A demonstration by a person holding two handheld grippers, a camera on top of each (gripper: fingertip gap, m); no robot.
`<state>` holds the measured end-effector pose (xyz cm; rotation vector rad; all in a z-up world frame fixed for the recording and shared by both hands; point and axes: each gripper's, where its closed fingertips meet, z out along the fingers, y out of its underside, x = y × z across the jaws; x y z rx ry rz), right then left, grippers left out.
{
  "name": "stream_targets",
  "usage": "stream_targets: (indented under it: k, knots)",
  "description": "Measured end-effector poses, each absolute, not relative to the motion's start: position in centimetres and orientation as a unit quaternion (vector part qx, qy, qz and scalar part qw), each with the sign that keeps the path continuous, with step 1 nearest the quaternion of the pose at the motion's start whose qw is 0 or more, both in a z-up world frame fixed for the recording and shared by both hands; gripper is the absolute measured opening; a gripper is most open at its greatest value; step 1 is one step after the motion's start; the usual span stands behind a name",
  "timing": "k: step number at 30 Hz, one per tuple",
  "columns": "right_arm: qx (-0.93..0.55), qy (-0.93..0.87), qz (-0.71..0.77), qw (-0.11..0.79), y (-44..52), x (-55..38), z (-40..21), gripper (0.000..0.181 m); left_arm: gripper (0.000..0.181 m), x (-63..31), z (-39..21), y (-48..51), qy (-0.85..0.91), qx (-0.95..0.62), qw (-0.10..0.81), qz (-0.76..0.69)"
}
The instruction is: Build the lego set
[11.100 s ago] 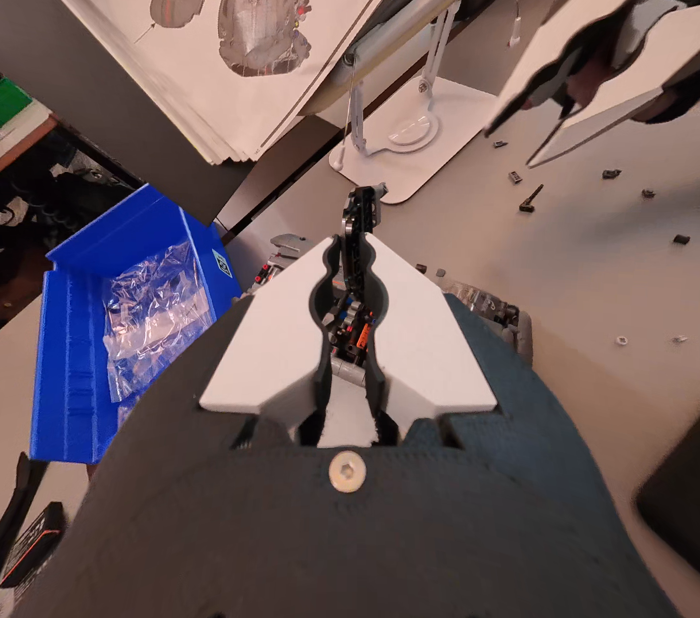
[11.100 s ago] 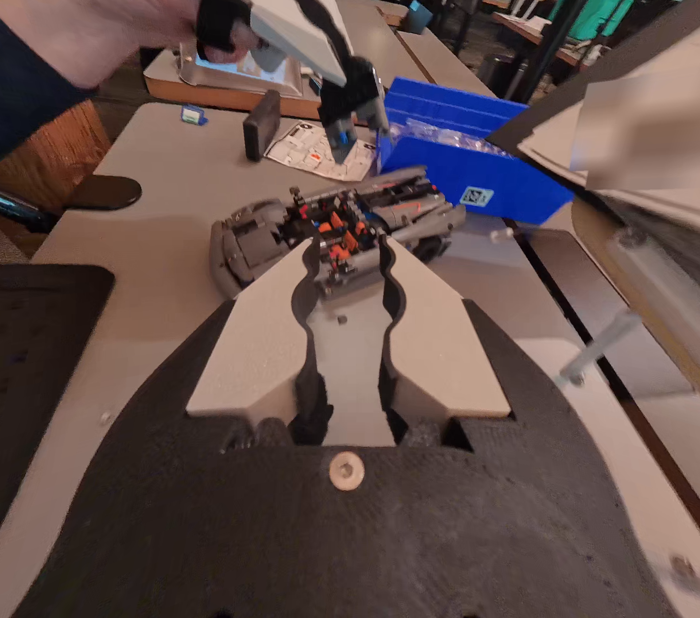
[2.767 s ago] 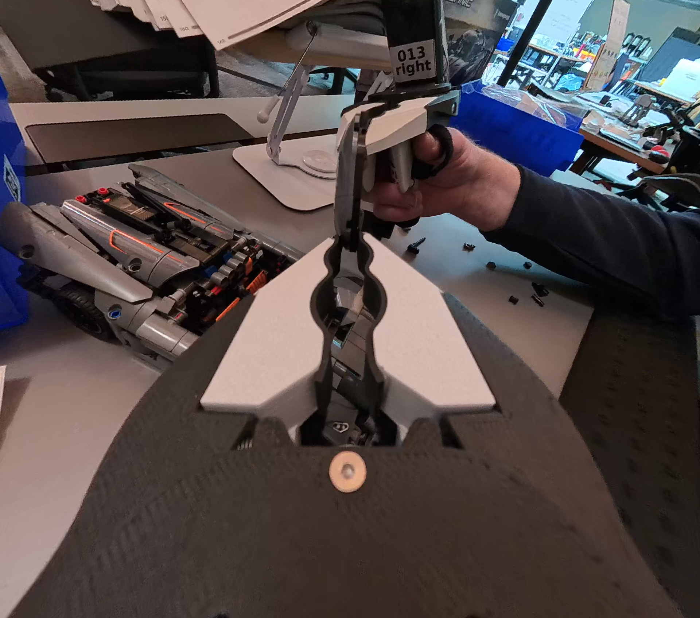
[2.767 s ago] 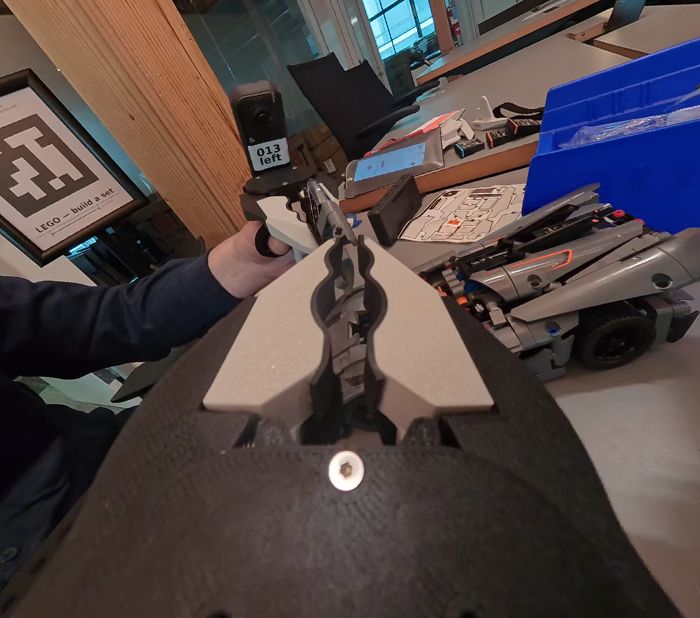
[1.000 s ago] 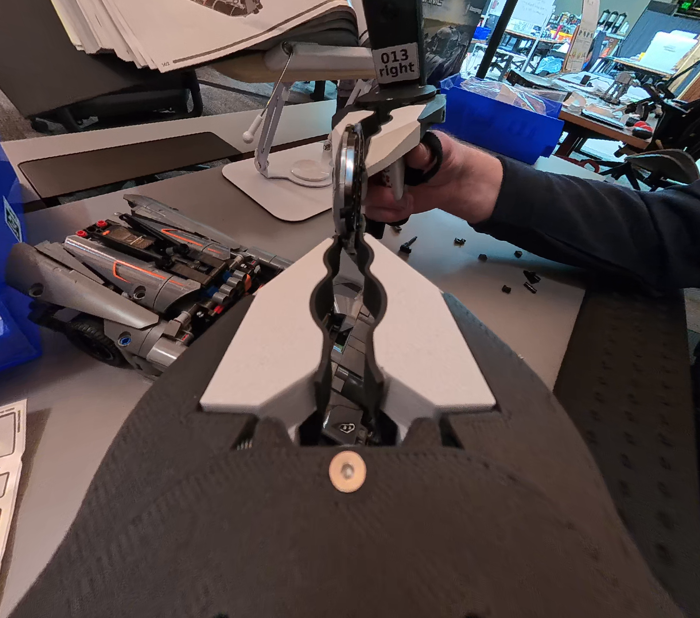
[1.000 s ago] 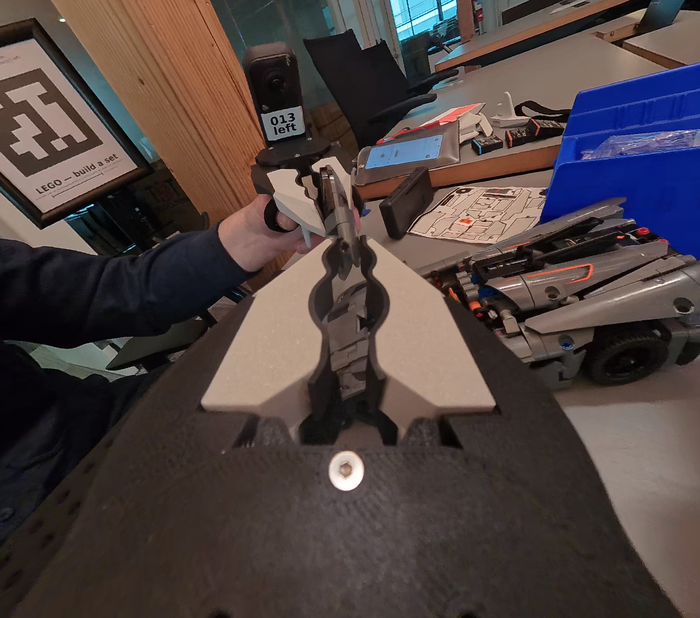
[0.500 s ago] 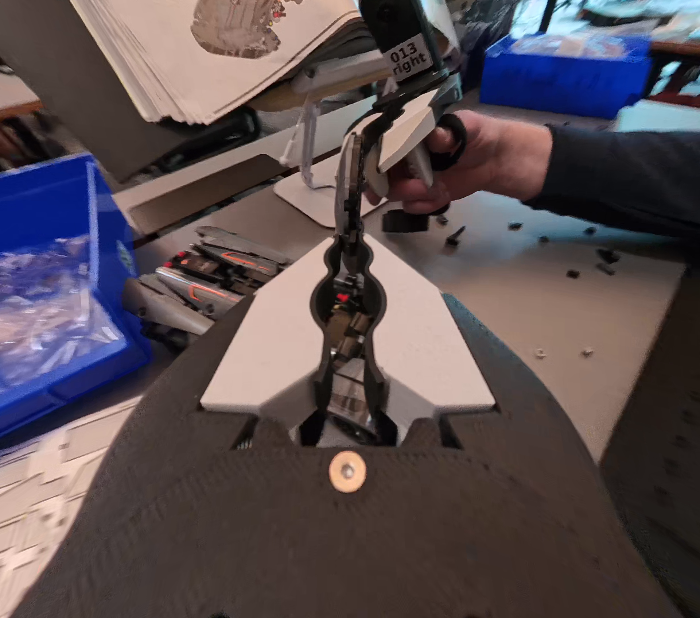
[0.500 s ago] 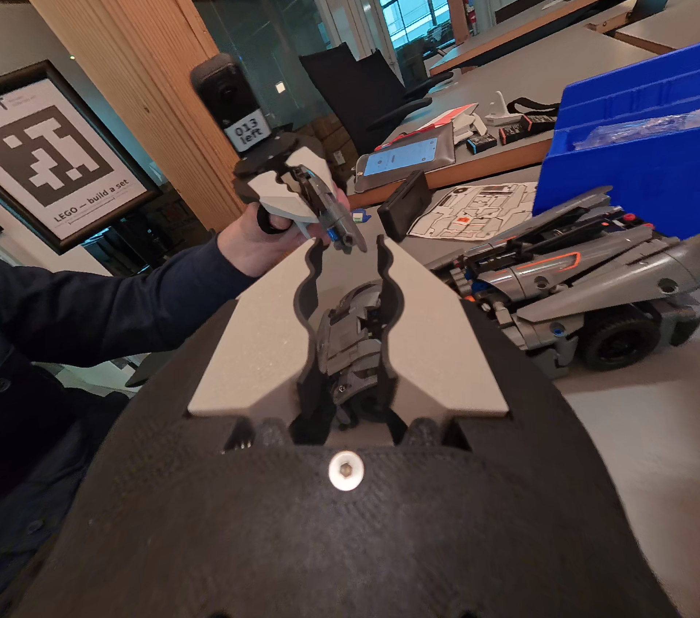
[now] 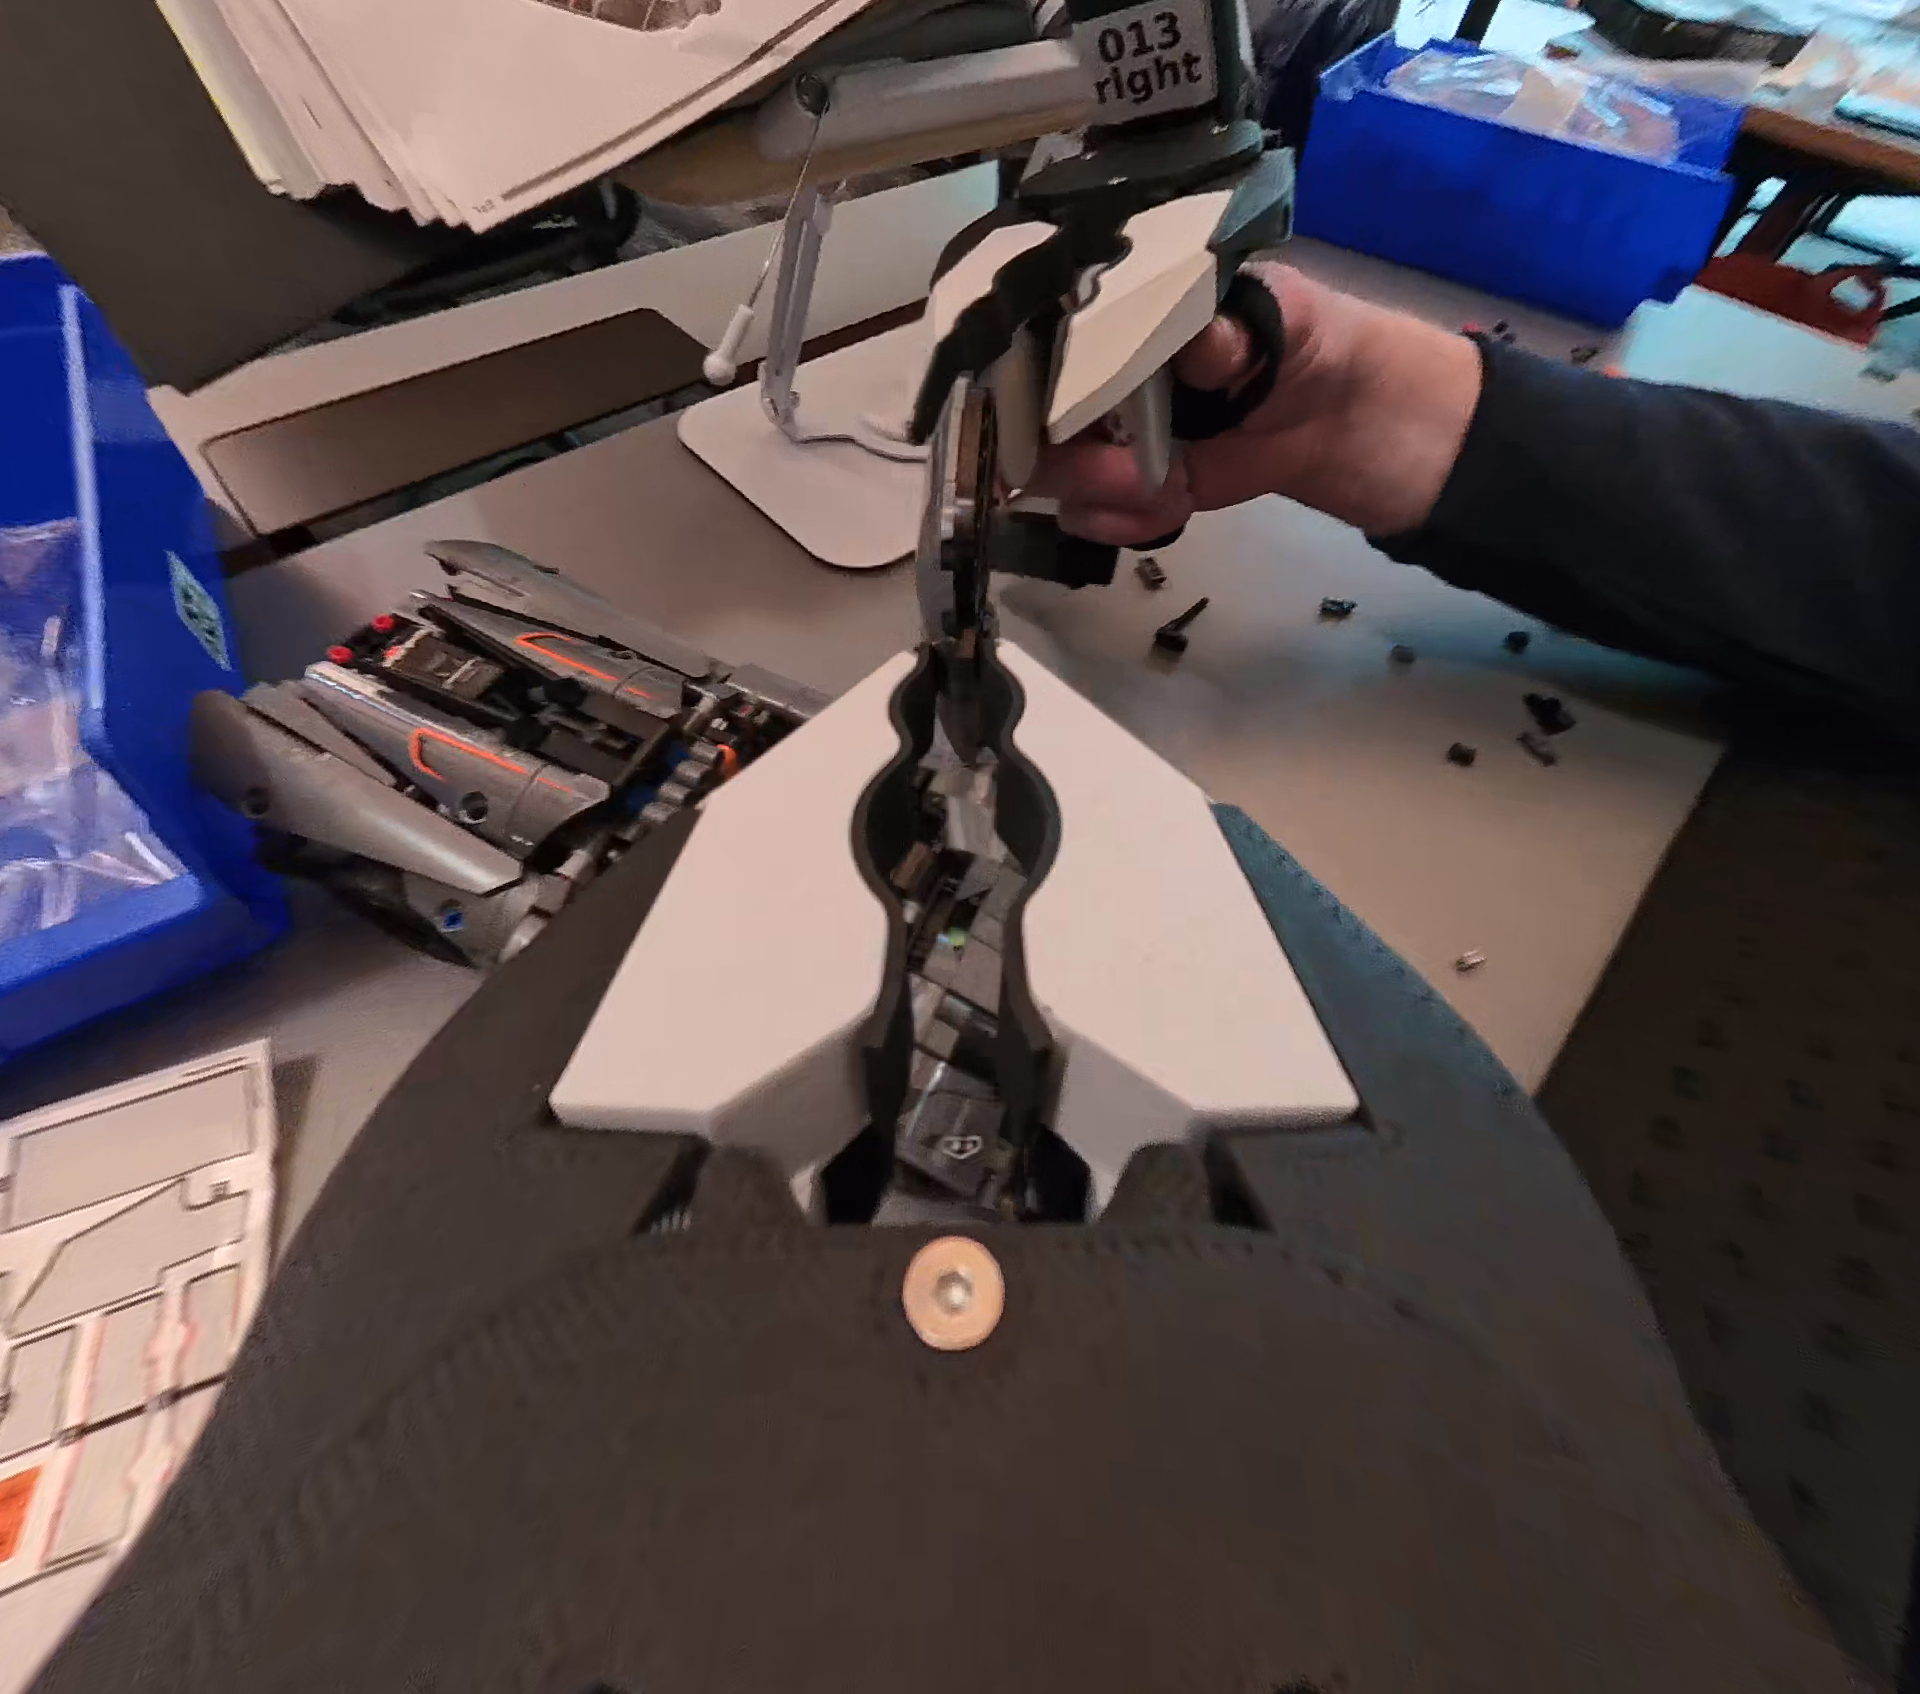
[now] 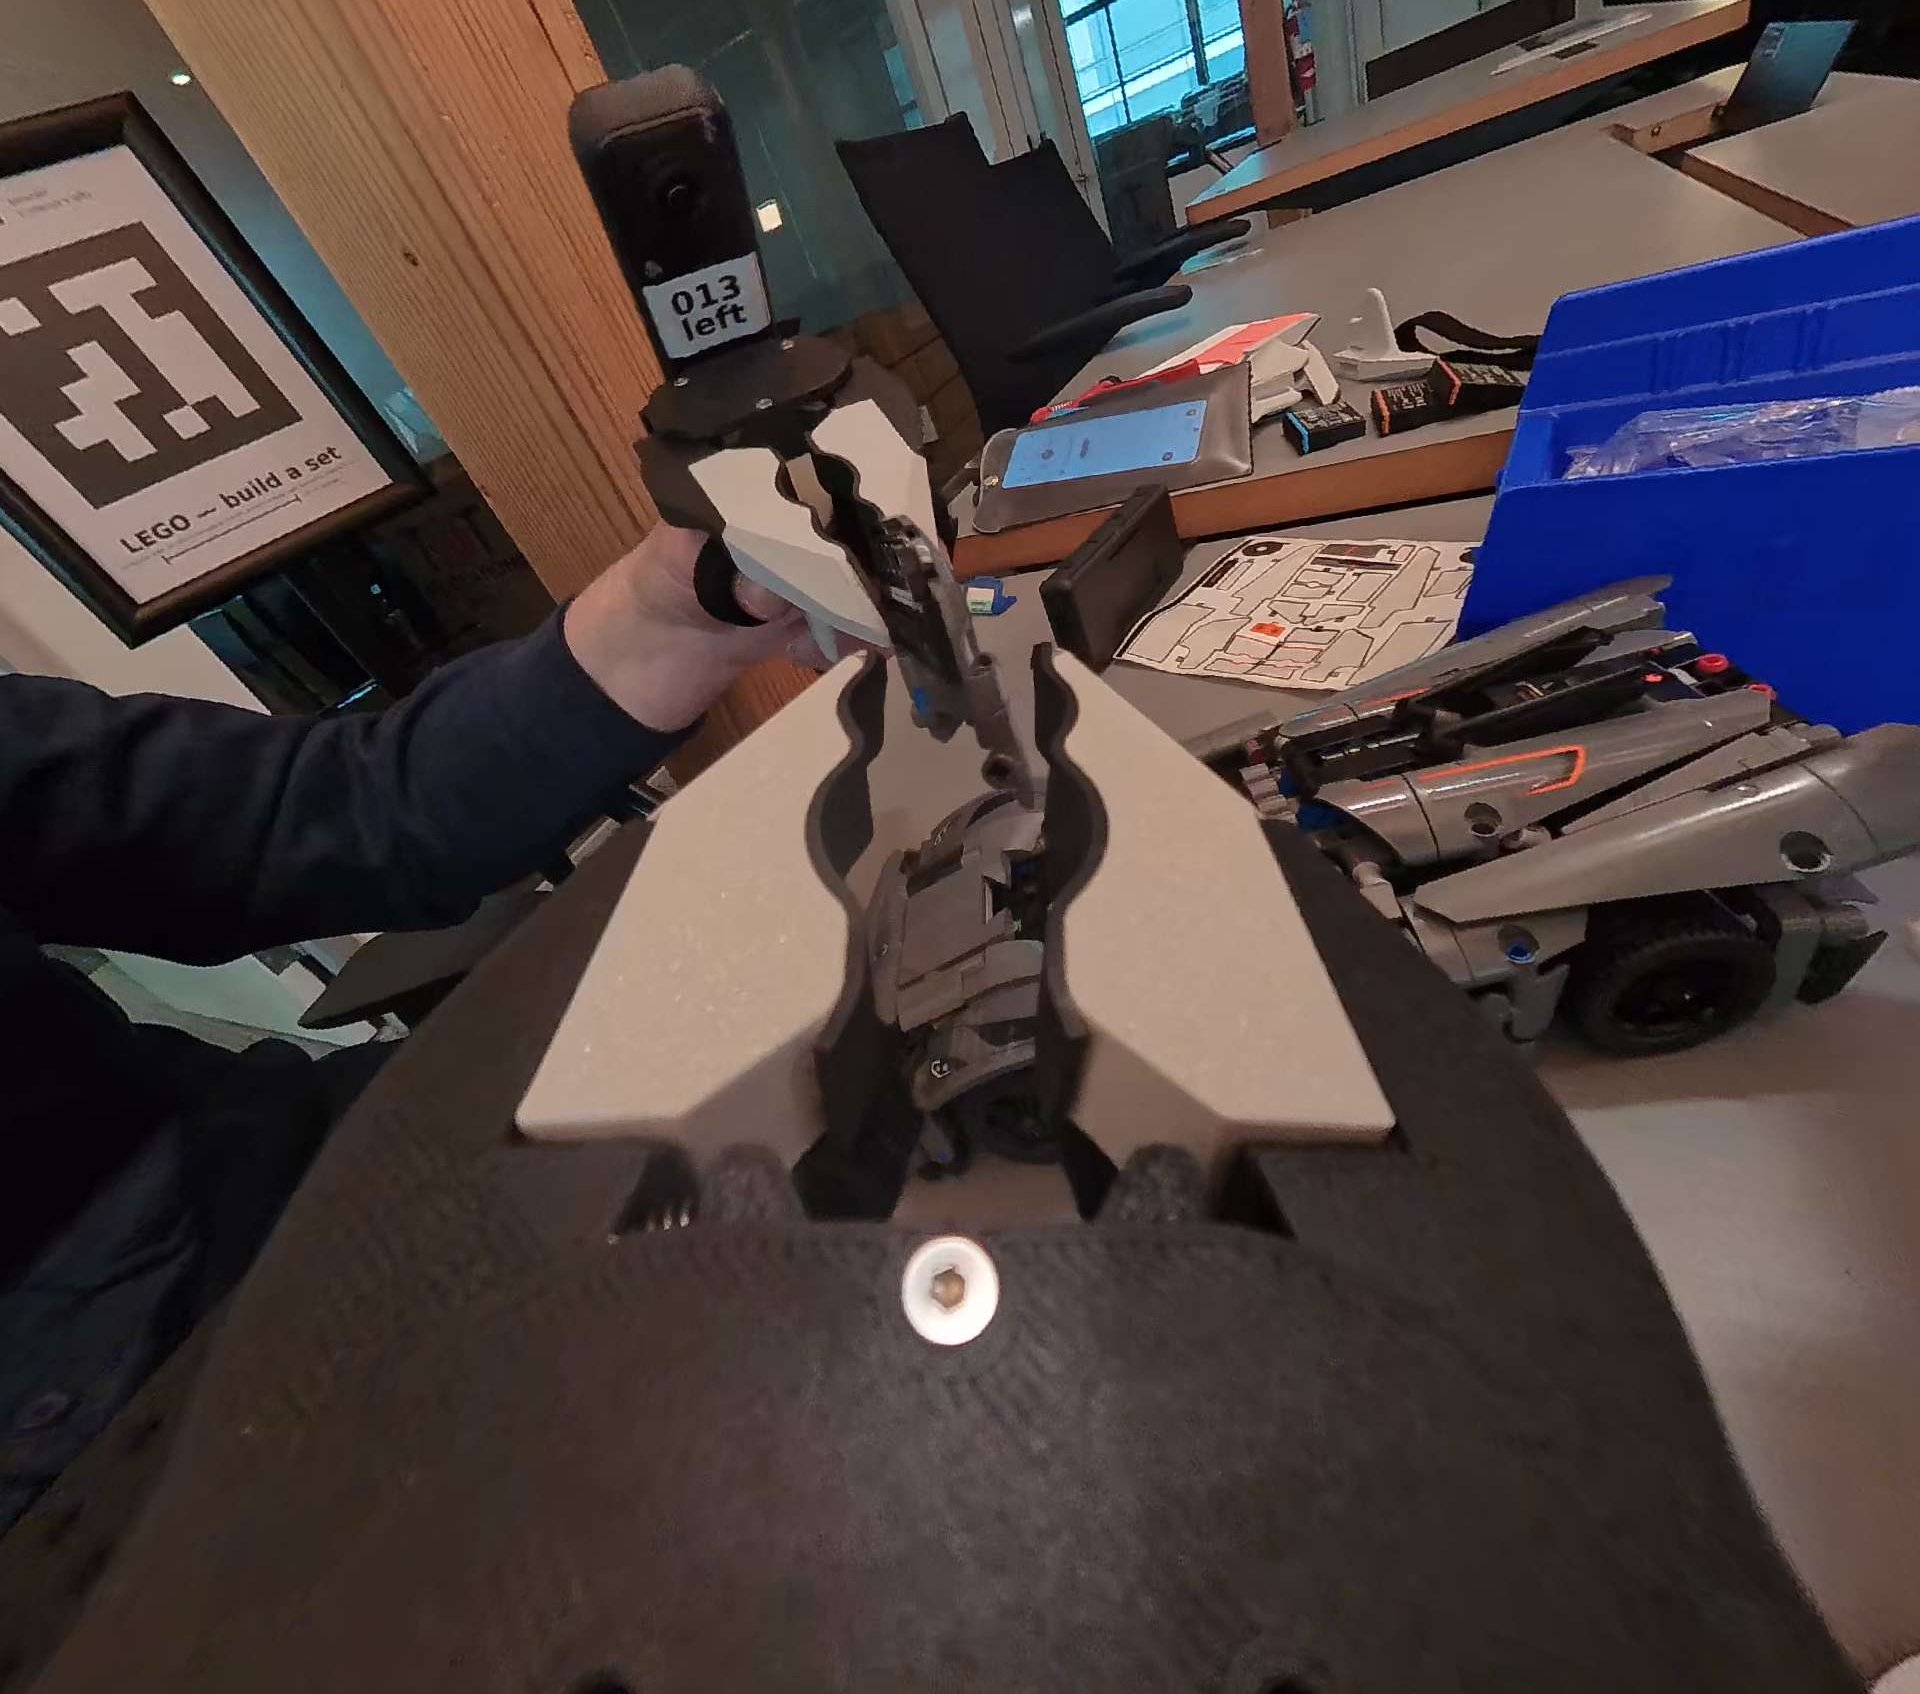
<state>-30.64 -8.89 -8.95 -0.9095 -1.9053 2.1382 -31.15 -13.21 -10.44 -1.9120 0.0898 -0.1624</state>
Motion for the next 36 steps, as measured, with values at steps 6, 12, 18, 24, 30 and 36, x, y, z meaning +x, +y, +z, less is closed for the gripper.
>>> stream_targets:
  k: [6,12,18,24,30,36]
  knots:
    - [-0.293,-0.634,0.714,0.050,-9.6,-30.3,-8.9,0.024,0.005,-30.8,-10.4,-13.2,0.016,-0.823,0.551,-0.136]
    - [-0.292,-0.642,0.708,0.037,-10.1,-30.1,-9.3,0.009,0.005,-30.1,-10.7,-13.0,0.022,-0.827,0.538,-0.162]
    - [-0.290,-0.624,0.725,0.026,-9.9,-30.1,-8.8,0.008,0.006,-30.0,-10.1,-12.8,0.034,-0.812,0.563,-0.148]
    - [-0.297,-0.593,0.748,0.026,-9.1,-30.3,-7.8,0.008,0.023,-31.1,-9.9,-12.8,0.015,-0.793,0.601,-0.100]
    - [-0.301,-0.572,0.762,0.030,-8.9,-30.6,-7.1,0.008,0.028,-30.9,-10.4,-12.1,0.041,-0.789,0.613,-0.004]
    - [-0.305,-0.567,0.764,0.039,-9.0,-30.8,-6.9,0.008,0.016,-30.8,-11.2,-11.4,0.056,-0.801,0.595,0.039]
